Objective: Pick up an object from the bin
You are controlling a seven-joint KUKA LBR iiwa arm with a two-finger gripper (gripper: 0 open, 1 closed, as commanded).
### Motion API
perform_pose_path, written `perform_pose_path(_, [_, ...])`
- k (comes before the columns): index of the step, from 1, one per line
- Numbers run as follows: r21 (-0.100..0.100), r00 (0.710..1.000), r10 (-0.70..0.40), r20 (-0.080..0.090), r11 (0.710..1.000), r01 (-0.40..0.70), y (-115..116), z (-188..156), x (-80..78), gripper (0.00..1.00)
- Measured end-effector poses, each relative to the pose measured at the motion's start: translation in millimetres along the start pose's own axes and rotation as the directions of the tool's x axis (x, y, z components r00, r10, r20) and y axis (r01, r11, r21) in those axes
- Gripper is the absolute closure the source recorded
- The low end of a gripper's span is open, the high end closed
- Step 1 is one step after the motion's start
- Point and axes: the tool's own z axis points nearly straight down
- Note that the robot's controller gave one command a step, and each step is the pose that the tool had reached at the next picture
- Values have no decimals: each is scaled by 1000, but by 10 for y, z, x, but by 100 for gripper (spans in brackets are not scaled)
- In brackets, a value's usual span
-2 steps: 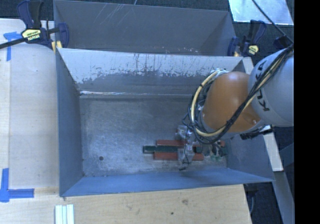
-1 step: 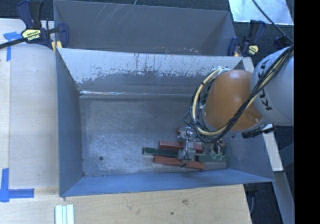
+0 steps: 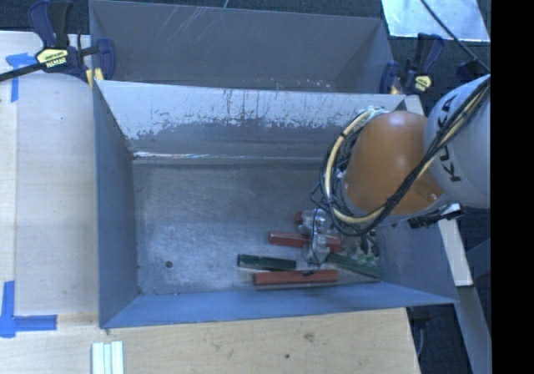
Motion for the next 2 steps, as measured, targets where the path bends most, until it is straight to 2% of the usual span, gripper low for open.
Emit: perform_pose_path(2, [1,1000,1,4,1000,-1,-1,-155,-13,100])
